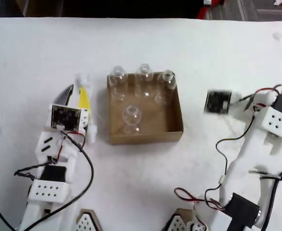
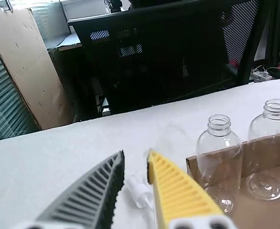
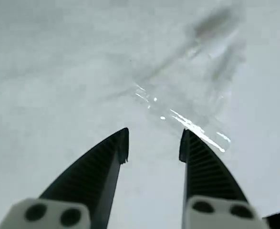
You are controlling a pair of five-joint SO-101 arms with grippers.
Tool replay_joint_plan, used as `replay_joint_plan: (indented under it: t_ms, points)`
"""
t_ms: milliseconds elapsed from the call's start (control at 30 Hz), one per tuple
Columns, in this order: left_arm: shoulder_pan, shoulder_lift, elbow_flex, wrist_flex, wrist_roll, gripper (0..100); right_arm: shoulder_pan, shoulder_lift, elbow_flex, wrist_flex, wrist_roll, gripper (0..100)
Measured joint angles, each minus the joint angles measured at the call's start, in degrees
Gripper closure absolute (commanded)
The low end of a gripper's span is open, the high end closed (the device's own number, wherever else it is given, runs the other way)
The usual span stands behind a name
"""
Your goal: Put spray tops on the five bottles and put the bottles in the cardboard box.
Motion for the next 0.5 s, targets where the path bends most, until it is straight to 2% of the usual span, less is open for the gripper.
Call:
replay_joint_plan:
  t_ms: [167, 500]
  points:
    - [0.00, 0.00, 0.00, 0.00, -0.18, 92, 0.97, 0.00, 5.10, -0.18, 13.45, 84.7]
    - [0.00, 0.00, 0.00, 0.00, -4.66, 92, 1.23, 5.63, 13.19, -13.54, 25.23, 84.7]
